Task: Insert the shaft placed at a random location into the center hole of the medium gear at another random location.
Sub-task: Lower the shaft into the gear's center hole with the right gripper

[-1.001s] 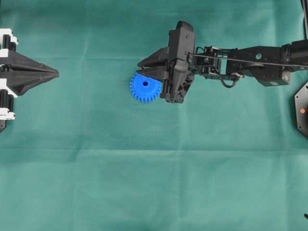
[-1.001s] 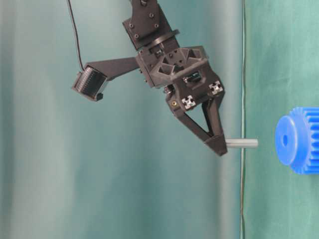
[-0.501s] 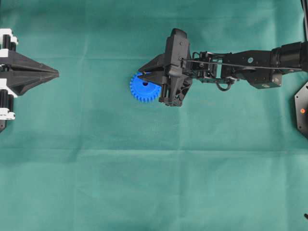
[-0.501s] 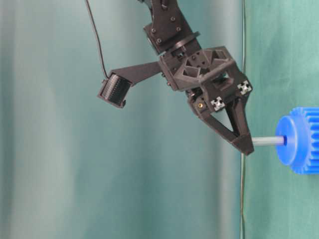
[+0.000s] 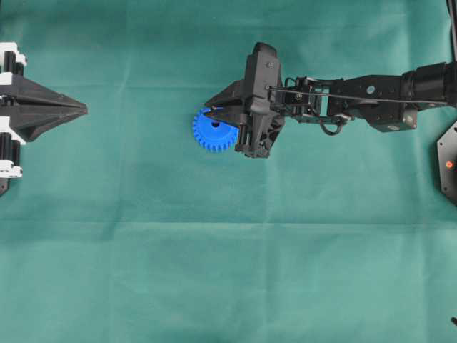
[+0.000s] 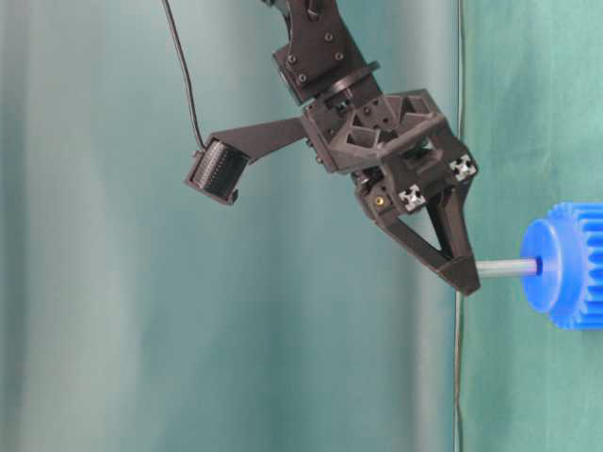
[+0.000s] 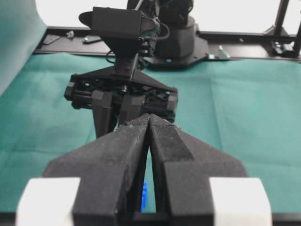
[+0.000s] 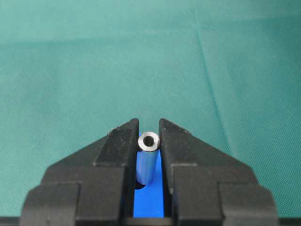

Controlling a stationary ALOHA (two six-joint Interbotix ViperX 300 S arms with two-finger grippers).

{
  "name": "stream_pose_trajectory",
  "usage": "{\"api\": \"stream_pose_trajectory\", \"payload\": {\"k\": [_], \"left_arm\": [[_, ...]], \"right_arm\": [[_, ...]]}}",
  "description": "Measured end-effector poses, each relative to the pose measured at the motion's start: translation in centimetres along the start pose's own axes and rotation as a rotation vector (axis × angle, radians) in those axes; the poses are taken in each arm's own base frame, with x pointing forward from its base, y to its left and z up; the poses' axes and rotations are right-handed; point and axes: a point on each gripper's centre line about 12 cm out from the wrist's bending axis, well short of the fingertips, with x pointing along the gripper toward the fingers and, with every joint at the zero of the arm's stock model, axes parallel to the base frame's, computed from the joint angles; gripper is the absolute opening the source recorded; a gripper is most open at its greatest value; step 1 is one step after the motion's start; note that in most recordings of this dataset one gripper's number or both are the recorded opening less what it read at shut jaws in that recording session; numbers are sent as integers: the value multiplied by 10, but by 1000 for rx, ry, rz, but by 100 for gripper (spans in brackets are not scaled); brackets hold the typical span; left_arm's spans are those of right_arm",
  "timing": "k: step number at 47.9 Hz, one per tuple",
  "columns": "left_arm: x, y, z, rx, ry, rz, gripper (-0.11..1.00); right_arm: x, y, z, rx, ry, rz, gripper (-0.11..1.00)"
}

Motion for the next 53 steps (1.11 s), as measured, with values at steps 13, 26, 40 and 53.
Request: {"api": "stream_pose_trajectory", "payload": {"k": [13,26,40,53], "left_arm": [[0,0,0,0,0,2,0],[0,0,0,0,0,2,0],[0,0,0,0,0,2,0],[0,0,1,0,-2,2,0]], "right_arm": [[-11,0,16,1,-32,-1,15],[-16,-1,23,0,-49,-1,15],[-15,4,22,-5,-46,8,15],[-5,4,8,-5,-19,9,15]]}}
